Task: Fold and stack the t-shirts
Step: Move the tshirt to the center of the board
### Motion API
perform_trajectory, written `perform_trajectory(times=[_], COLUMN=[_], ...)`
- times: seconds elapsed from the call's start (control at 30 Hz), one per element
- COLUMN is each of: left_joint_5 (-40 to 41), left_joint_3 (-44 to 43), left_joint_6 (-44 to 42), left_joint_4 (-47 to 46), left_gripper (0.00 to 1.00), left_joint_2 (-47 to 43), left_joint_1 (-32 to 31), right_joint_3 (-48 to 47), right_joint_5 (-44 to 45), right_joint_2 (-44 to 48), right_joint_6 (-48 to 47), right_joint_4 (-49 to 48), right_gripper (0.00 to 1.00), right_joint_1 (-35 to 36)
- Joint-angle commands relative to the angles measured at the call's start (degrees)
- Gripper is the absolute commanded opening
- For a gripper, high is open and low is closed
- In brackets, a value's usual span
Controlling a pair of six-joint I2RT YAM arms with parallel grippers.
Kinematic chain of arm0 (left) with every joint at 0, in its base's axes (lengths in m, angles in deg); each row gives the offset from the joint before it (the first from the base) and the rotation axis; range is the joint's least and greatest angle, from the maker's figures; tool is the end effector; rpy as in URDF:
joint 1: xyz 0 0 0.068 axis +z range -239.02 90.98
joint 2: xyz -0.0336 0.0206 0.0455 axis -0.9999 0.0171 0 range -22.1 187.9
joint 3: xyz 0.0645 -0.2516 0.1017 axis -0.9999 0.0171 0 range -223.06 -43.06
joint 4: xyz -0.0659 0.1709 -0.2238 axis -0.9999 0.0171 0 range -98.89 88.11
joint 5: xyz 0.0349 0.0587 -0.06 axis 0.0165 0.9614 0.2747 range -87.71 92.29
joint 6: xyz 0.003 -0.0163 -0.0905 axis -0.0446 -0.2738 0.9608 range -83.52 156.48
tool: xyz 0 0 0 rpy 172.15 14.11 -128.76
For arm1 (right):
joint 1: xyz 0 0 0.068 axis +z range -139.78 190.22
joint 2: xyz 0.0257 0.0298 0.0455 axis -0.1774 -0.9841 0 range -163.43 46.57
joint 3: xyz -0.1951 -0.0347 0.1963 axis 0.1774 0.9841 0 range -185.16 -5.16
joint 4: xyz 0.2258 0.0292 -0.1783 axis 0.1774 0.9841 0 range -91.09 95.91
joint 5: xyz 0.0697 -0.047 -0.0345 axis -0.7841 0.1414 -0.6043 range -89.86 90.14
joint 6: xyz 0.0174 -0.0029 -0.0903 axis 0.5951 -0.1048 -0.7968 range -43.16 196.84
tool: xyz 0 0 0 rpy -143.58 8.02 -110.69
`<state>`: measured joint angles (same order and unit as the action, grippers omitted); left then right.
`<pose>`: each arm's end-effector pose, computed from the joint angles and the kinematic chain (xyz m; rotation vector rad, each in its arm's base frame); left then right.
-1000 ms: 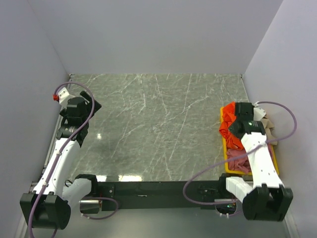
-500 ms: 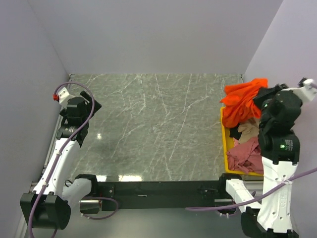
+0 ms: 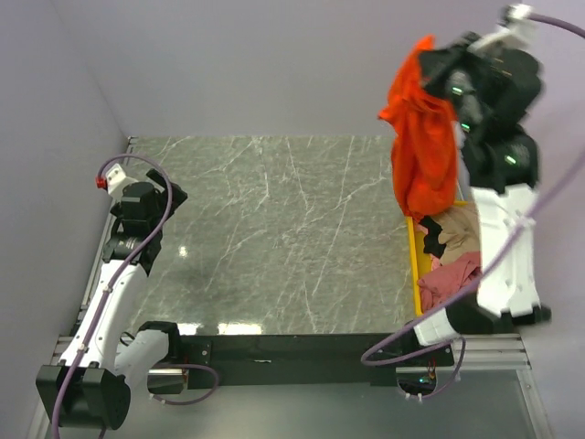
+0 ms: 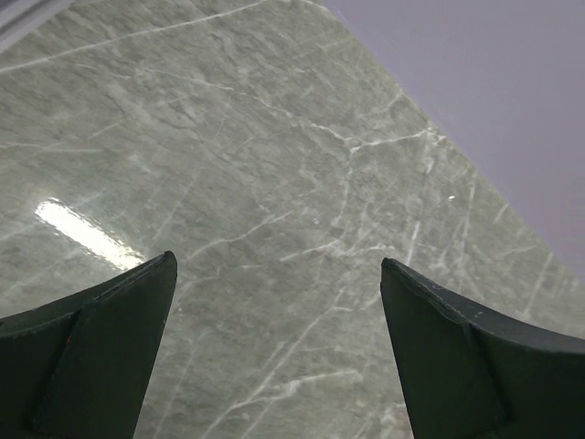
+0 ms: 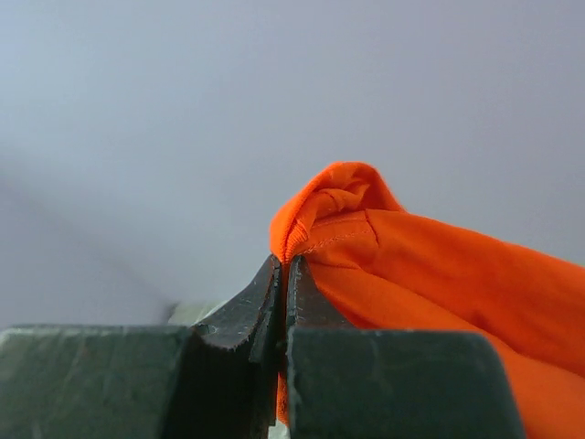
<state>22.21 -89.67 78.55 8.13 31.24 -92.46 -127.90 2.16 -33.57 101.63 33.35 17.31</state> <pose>0.2782 0.0116 0.2968 -0.8560 1.7668 -0.1763 0.2882 0.0330 0.6319 0.2509 1.4206 0.4325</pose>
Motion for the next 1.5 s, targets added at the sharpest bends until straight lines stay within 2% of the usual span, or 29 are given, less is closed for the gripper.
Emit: perform_trajectory(times=[0.0, 0.13, 0.3, 0.43, 0.5, 0.6, 0.67, 0.7, 0.73, 0.77, 0.83, 0.87, 0.93, 1.0, 1.07, 1.1, 1.13, 1.23, 1.47], left_joint_5=[-2.1, -2.0, 6.8, 13.2, 13.6, 14.8, 16.6, 17.2, 17.4, 17.5, 17.6, 17.4, 16.4, 15.2, 12.4, 11.4, 9.6, 6.5, 3.5], left_joint_3=[-0.7, -1.5, -6.1, -8.0, -7.7, -7.7, -7.8, -7.8, -7.7, -7.6, -7.0, -6.6, -5.1, -3.0, -0.4, 0.5, 1.3, 4.2, 7.0], left_joint_6=[4.4, 9.1, 14.9, 19.3, 19.8, 21.7, 24.5, 25.3, 26.2, 26.7, 27.4, 27.5, 27.7, 27.2, 26.4, 26.1, 26.0, 25.5, 25.9], left_joint_4=[-0.9, 2.3, 13.9, 20.5, 21.8, 24.5, 26.4, 27.7, 28.2, 28.5, 29.0, 29.1, 28.7, 27.7, 26.1, 25.6, 25.2, 23.4, 22.1], left_gripper=[0.99, 0.99, 0.99, 0.99, 0.99, 0.99, 0.99, 0.99, 0.99, 0.99, 0.99, 0.99, 0.99, 0.99, 0.99, 0.99, 0.99, 0.99, 0.99], left_joint_2=[-1.8, -1.8, -2.6, -5.6, -7.9, -10.4, -11.4, -11.8, -11.9, -12.4, -12.5, -12.4, -11.9, -11.1, -9.6, -9.0, -8.3, -4.7, 5.5], left_joint_1=[0.2, 0.2, 0.2, 0.2, 0.2, 0.2, 0.2, 0.2, 0.3, 0.2, 0.2, 0.3, 0.3, 0.3, 0.3, 0.3, 0.3, 0.3, 0.3], right_joint_3=[-7.9, -13.7, -19.5, -23.6, -20.5, -8.8, 2.3, 6.9, 11.9, 23.3, 34.9, 44.9, 56.7, 62.4, 67.7, 68.9, 70.4, 71.6, 74.4], right_joint_5=[-4.1, -8.6, -14.9, -13.7, -12.7, -6.6, 0.3, 0.6, -0.3, -5.1, -9.8, -11.2, -10.8, -5.7, 0.2, 2.2, 6.1, 10.5, 6.0], right_joint_2=[-8.6, -17.9, -27.2, -30.4, -28.1, -21.9, -18.4, -14.5, -12.3, -10.0, -4.4, -3.0, -0.3, 1.4, 2.5, 3.9, 4.8, 8.3, 12.7], right_joint_6=[-5.5, -3.9, -0.5, -3.6, -3.7, -6.1, -7.0, -6.2, -4.4, -1.1, 2.0, 4.1, 4.4, 3.3, 2.4, 1.5, 0.8, 0.0, 3.1], right_joint_4=[-7.5, -16.3, -33.9, -39.1, -39.7, -38.4, -36.0, -35.5, -35.5, -36.1, -39.0, -39.8, -38.8, -35.2, -32.0, -30.1, -29.2, -27.7, -24.5], right_gripper=[0.00, 0.00, 0.00, 0.00, 0.00, 0.00, 0.00, 0.00, 0.00, 0.00, 0.00, 0.00, 0.02, 0.12, 0.34, 0.57, 0.88, 0.90, 0.92], right_joint_1=[9.9, 17.4, 24.6, 31.8, 32.5, 32.1, 30.5, 29.4, 28.0, 26.4, 20.8, 19.2, 14.5, 12.6, 11.4, 11.1, 11.1, 11.1, 13.5])
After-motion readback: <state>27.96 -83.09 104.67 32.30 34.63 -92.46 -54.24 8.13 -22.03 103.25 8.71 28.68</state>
